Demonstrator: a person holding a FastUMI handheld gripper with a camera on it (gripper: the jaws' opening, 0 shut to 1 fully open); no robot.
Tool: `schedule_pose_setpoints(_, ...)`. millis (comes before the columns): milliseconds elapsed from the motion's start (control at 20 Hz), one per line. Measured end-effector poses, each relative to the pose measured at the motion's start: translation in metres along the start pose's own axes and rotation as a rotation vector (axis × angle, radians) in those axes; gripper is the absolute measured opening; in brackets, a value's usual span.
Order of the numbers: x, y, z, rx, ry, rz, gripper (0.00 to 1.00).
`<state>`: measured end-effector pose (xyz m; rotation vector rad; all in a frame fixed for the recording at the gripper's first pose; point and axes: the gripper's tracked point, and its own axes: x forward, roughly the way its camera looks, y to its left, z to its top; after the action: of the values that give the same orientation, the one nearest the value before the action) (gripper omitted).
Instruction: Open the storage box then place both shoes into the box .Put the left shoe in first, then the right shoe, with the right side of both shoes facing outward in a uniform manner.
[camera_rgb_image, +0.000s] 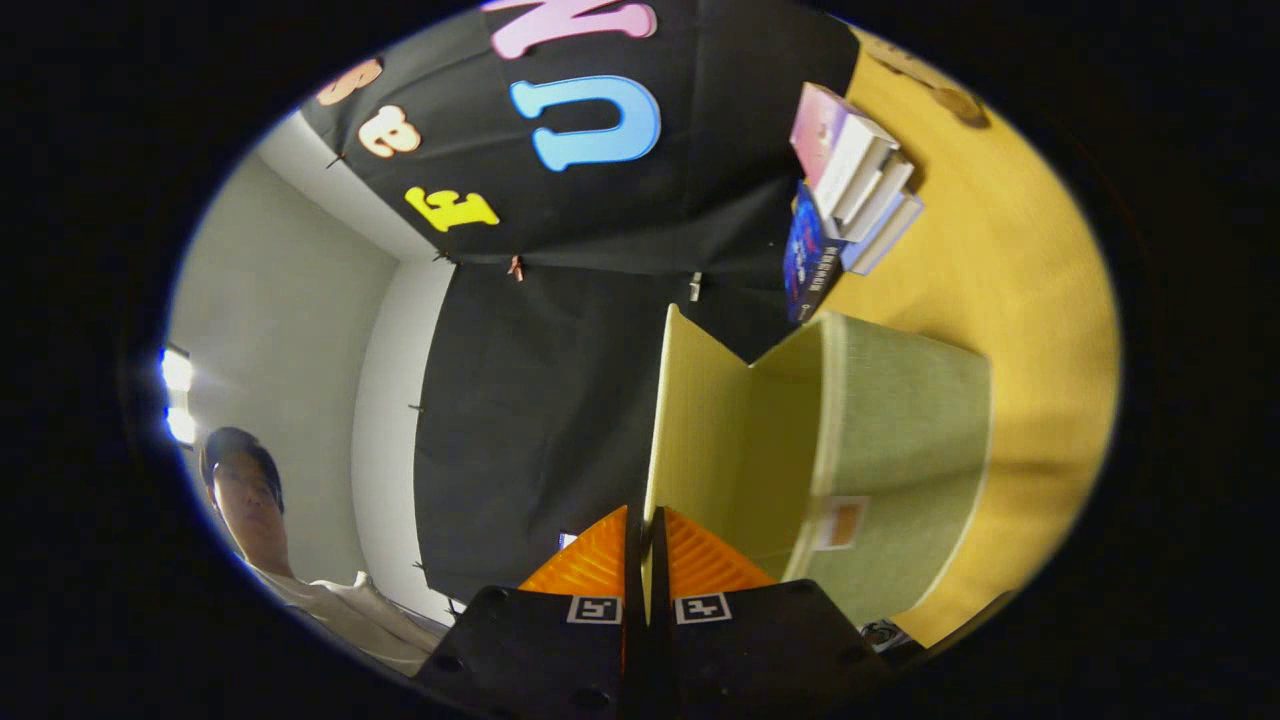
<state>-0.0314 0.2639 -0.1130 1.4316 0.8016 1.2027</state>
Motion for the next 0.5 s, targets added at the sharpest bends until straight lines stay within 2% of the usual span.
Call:
schedule_pose_setpoints(150,0.042,0.031,-0.001,-0.077,0.017,-0.027,0.05)
schedule_pose_setpoints(500,0.167,0.056,-0.027,-0.254,0.091,-0.199,0.05)
